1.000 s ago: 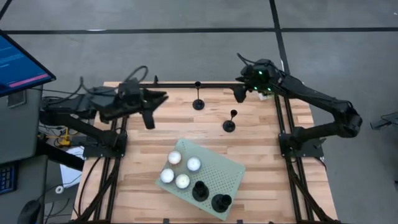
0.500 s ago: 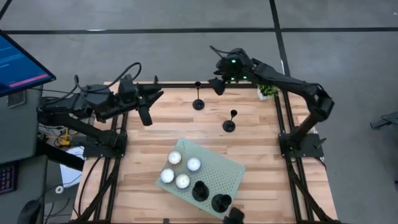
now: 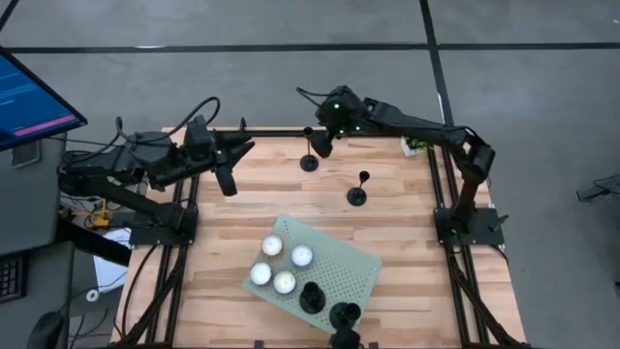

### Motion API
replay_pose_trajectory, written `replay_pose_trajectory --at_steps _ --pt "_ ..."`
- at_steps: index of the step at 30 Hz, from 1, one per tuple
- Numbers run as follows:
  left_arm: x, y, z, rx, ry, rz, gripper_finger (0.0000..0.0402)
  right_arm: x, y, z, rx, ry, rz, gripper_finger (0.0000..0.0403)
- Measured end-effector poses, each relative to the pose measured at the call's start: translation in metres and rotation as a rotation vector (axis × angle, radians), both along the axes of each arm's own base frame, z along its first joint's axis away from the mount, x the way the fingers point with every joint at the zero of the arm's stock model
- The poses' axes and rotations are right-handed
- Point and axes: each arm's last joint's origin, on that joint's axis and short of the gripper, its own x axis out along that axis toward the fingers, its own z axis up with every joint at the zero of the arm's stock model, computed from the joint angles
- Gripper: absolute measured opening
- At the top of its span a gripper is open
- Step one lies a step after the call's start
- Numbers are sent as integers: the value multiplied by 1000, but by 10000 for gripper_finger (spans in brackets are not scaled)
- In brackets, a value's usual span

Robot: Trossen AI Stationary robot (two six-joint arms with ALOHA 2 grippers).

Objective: Pick & Place candle stick holders
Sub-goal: Put the candle holder on the shelf

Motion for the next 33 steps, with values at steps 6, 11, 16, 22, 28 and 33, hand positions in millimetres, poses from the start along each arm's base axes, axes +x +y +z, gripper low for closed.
replay_pose_trajectory --at_steps 6,11,16,22,28,33 --pt "0 0 0 -3 -1 -1 77 5 -1 -7 -25 21 -59 394" --pt "0 0 0 -3 0 -1 77 8 -2 -2 -67 -22 -101 392" --pt "3 -1 -1 0 6 -14 77 9 -2 -1 -59 -46 -115 389" --pt "3 -1 -1 1 5 -27 77 19 -3 -15 -60 -29 -141 393" --pt "3 -1 -1 1 5 -30 77 24 1 -14 -85 -27 -147 389" --pt "3 -2 -1 3 5 -46 77 23 0 -14 -96 -16 -157 369"
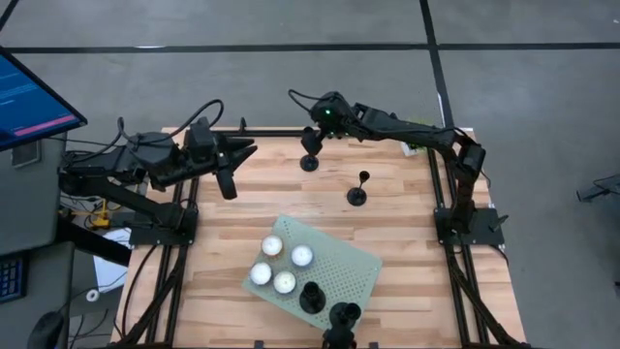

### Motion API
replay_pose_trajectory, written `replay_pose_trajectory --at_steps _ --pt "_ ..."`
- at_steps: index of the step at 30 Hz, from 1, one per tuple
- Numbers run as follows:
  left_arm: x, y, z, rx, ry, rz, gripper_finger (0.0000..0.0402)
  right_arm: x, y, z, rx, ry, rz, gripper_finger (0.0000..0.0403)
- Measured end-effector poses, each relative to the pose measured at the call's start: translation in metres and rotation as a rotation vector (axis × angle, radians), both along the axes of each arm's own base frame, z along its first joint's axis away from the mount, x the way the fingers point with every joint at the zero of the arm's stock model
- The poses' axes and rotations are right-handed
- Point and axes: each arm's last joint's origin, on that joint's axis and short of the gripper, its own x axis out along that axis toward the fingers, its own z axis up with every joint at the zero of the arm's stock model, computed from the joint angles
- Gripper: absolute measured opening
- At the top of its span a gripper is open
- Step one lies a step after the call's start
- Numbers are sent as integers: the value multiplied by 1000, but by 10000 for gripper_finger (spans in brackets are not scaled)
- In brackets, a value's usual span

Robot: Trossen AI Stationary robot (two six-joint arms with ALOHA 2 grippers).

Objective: Pick & Place candle stick holders
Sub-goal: Put the candle holder on the shelf

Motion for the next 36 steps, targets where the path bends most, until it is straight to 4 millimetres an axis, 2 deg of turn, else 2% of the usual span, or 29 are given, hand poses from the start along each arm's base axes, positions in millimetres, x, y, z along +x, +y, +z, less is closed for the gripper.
replay_pose_trajectory --at_steps 13,22,26,31,36 --pt "0 0 0 3 4 0 77 1 1 -2 27 -3 47 231" --pt "0 0 -1 5 11 0 77 1 2 -2 39 -3 71 88" --pt "0 0 -1 5 11 0 77 1 2 -2 49 -10 86 42" --pt "0 0 -2 7 19 0 77 1 3 -2 53 -13 93 5" --pt "0 0 -2 8 26 0 77 1 3 0 52 -16 92 8"
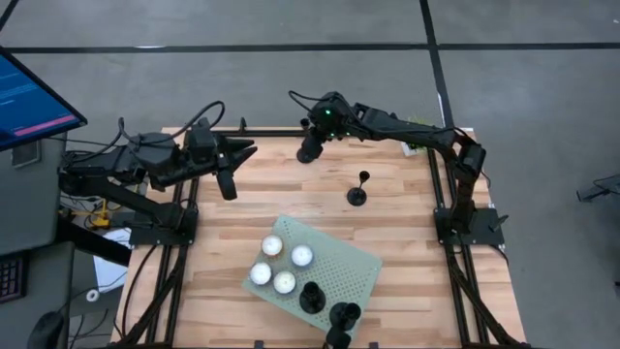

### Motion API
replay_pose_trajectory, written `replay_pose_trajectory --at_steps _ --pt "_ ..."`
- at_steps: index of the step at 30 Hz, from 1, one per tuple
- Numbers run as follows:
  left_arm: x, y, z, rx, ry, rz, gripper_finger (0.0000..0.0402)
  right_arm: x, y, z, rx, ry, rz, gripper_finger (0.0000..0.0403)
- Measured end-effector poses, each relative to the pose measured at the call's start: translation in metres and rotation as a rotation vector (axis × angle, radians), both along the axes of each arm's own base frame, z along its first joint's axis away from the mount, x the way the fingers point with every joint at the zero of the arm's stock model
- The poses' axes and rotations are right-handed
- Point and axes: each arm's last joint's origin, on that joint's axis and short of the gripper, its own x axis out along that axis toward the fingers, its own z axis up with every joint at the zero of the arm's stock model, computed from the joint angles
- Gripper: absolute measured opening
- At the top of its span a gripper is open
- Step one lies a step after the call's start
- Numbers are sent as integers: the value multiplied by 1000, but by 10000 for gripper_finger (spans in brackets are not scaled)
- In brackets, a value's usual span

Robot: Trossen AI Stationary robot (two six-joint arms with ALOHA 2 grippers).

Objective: Pick & Place candle stick holders
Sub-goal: Put the candle holder on the shelf

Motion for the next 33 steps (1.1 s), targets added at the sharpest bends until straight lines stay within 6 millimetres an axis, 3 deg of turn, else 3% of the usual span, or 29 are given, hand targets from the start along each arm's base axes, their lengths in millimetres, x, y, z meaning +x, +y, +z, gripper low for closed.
replay_pose_trajectory --at_steps 4,8,15,18,24,33 --pt "0 0 -1 0 13 0 77 -3 6 12 -11 -33 14 32" --pt "0 1 -11 -50 79 54 77 -12 18 32 23 -68 47 89" --pt "4 11 -26 -31 242 162 80 -53 60 87 49 -105 119 220" --pt "8 20 -37 -7 306 201 96 -74 79 108 26 -112 98 252" --pt "34 50 -85 -84 428 211 169 -117 106 140 -10 -131 37 257" --pt "87 132 -151 -152 338 58 291 -158 120 163 -7 -191 -60 255"
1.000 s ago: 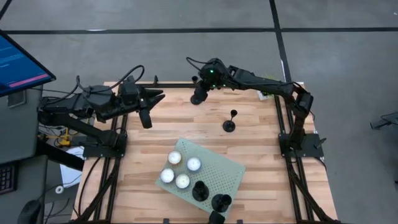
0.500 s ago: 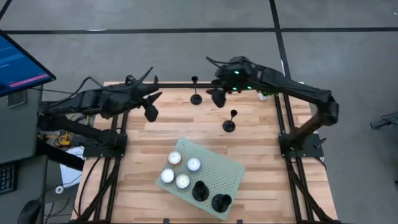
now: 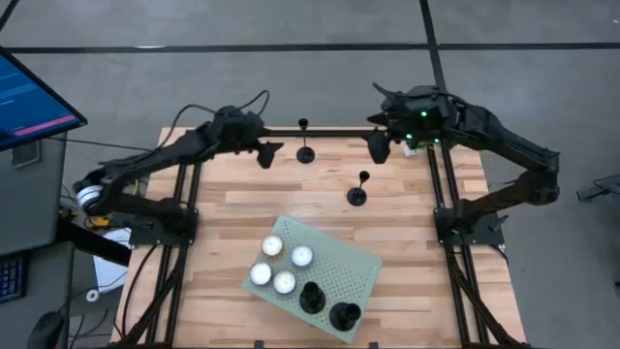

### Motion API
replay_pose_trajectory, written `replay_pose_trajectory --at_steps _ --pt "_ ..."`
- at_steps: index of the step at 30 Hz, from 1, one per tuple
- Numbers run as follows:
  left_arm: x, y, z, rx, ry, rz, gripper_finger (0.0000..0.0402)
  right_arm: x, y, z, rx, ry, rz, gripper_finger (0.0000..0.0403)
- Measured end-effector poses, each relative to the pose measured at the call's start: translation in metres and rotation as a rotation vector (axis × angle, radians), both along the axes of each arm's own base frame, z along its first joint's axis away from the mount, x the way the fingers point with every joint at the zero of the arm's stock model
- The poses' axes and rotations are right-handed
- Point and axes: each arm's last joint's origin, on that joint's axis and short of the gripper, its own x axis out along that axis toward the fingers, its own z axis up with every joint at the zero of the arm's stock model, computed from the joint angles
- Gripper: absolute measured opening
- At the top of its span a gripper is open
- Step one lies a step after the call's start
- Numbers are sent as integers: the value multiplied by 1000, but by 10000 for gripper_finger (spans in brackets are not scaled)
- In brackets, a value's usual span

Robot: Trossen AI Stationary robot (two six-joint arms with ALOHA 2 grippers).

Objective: Pick & Place candle stick holders
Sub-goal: Put the candle holder on the shelf

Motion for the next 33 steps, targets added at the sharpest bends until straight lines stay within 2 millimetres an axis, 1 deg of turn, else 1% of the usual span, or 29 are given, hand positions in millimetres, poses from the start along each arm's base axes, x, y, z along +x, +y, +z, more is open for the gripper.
replay_pose_trajectory --at_steps 2,5,7,11,17,21,26,33 --pt "11 15 -10 -9 -14 -48 301 -6 2 1 17 6 -13 255" --pt "28 30 -28 -21 6 -105 307 -14 3 1 36 21 -44 255" --pt "38 37 -36 4 7 -132 308 -17 4 0 44 33 -67 254" --pt "56 48 -51 36 -19 -153 308 -19 4 -2 52 61 -93 254" --pt "70 63 -76 24 -4 -141 308 -18 3 -4 54 69 -92 254" --pt "78 68 -78 68 -66 -143 304 -18 3 -3 54 67 -93 254" --pt "83 72 -89 33 -72 -156 301 -18 3 -3 54 67 -92 254" --pt "87 79 -89 91 -145 -129 295 -18 3 -3 48 71 -88 254"
